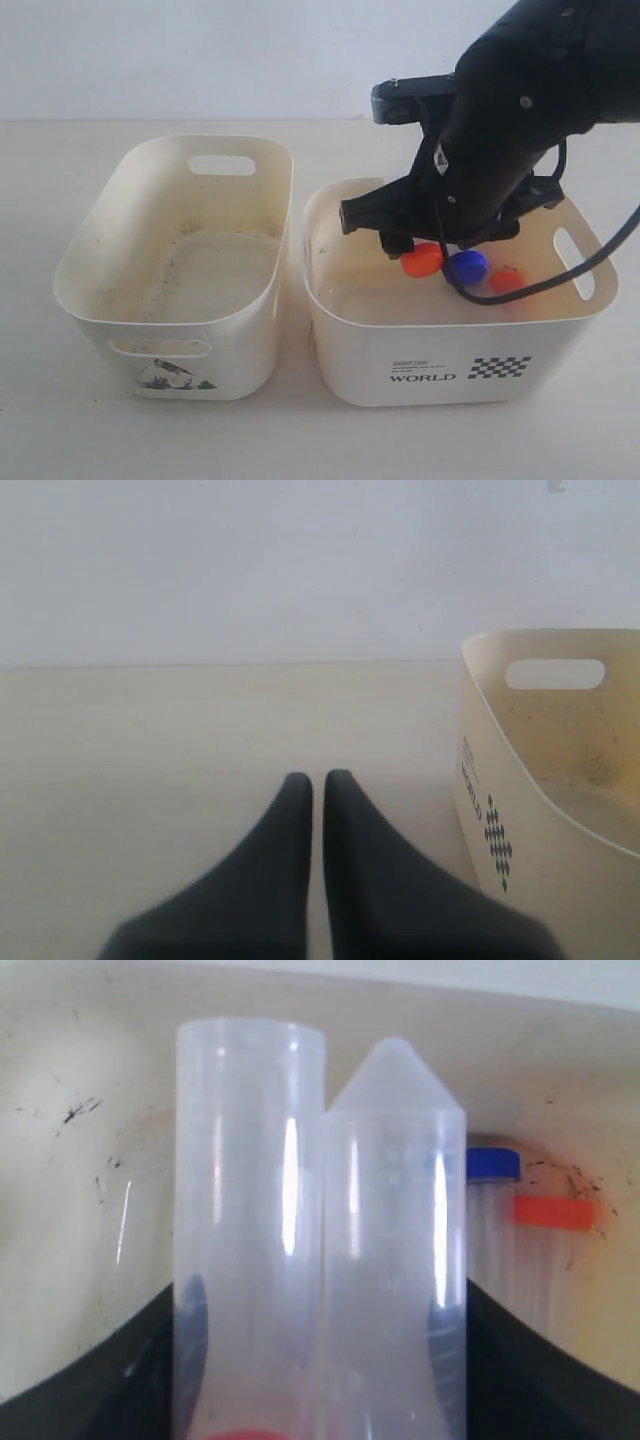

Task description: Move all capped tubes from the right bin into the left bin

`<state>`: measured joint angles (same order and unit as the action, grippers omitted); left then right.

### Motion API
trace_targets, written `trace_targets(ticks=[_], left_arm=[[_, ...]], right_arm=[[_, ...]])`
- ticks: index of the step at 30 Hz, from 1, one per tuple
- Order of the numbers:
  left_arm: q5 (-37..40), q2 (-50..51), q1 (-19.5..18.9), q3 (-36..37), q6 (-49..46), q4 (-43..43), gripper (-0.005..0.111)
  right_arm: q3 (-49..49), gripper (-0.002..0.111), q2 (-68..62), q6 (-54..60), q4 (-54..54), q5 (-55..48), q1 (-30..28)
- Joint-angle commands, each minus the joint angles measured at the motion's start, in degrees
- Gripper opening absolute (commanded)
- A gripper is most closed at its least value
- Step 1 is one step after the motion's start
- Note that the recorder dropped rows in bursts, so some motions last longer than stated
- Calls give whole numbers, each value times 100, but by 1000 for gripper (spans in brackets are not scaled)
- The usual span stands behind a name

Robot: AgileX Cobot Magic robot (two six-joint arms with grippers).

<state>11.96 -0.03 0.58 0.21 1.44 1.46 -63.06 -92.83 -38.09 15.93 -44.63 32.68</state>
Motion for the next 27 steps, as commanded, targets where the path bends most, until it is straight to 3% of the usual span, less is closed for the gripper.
trace_targets(ticks=[1,13,27], left_arm=[[1,3,-2,-21,54,-22,4],[1,3,-2,-21,54,-22,4],[1,3,-2,-21,54,-22,4]], right_arm=[[-228,0,352,15,89,-115,-20],[-879,0,688,905,-1024,109,-1],[-2135,0,-385,1322,-1122,250,890]])
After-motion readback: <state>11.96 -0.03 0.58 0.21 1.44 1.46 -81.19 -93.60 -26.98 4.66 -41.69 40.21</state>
